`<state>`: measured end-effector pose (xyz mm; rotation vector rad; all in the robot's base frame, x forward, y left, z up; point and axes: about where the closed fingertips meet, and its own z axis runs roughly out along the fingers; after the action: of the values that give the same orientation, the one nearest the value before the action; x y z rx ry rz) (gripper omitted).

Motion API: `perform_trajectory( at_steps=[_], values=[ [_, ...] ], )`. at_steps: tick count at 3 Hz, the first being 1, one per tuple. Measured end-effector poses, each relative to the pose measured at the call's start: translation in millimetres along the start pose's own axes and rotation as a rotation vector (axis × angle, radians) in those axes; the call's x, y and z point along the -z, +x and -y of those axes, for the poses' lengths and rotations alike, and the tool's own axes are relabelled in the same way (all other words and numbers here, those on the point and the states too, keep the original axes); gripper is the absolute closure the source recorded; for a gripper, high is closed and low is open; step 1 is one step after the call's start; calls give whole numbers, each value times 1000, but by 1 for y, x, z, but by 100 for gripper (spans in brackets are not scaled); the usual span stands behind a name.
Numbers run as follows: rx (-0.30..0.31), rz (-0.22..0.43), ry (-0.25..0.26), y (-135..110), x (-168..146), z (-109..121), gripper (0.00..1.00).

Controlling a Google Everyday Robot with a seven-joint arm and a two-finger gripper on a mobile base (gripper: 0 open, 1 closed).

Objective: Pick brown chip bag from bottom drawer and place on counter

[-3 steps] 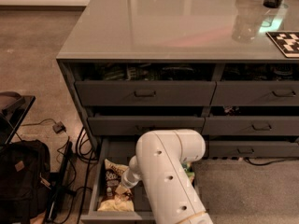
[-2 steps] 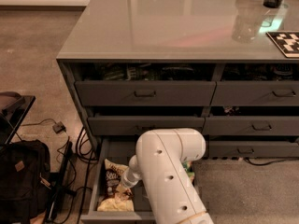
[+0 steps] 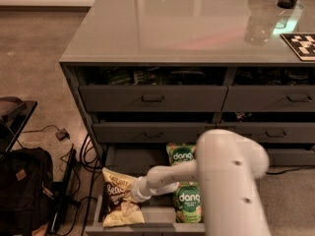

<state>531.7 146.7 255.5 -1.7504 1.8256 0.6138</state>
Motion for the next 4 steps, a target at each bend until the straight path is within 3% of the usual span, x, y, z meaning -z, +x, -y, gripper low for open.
perform_trajectory(
  at_steps=[1, 2, 4],
  values=[
    [78, 115, -11, -29, 52, -31, 100],
    [38, 194, 1, -24, 111, -23, 100],
    [-62, 221, 84, -45, 226, 23, 100]
  ],
)
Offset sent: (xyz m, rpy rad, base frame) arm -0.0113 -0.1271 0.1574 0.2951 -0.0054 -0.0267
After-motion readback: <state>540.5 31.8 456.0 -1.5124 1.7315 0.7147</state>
